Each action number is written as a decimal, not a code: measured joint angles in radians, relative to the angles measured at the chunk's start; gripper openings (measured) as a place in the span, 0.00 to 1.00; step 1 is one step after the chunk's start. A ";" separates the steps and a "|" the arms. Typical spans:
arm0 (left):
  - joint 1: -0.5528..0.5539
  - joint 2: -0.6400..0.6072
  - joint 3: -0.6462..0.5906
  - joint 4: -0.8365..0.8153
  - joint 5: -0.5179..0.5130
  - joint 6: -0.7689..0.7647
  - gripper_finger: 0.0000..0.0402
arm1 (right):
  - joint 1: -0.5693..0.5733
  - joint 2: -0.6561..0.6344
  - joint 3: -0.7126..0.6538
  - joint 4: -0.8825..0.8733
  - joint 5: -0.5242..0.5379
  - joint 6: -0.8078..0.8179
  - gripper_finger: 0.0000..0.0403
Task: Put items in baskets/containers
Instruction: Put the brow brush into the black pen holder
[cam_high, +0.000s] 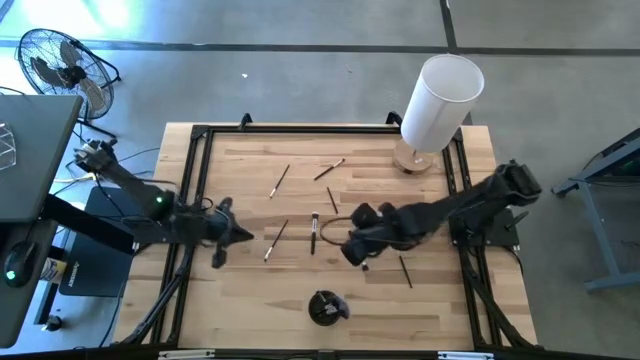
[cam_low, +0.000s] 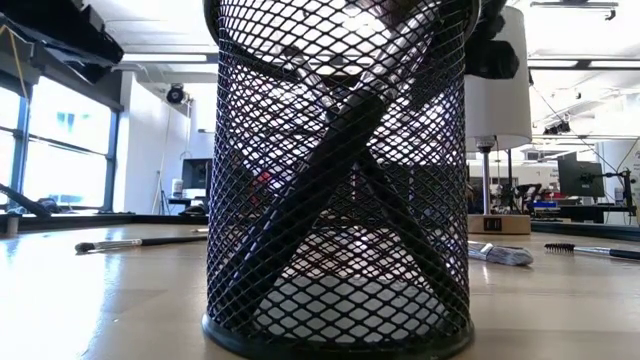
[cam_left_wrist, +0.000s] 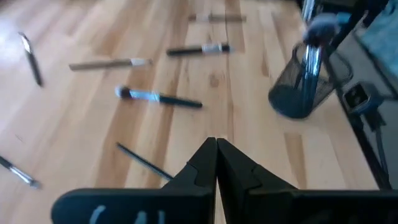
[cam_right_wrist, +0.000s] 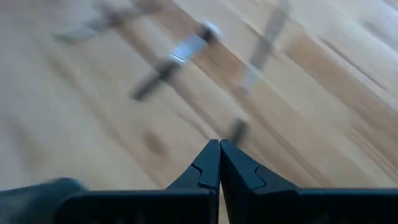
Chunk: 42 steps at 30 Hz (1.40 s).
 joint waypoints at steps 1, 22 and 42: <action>0.000 -0.036 -0.009 -0.001 -0.007 0.010 0.00 | -0.017 0.027 0.037 -0.084 -0.028 0.035 0.01; 0.000 -0.297 -0.021 -0.102 -0.002 0.141 0.00 | -0.088 0.153 -0.256 -0.140 -0.357 0.209 0.21; 0.000 -0.295 -0.021 -0.072 0.110 0.133 0.00 | 0.076 0.074 -0.216 -0.009 -0.157 0.390 0.00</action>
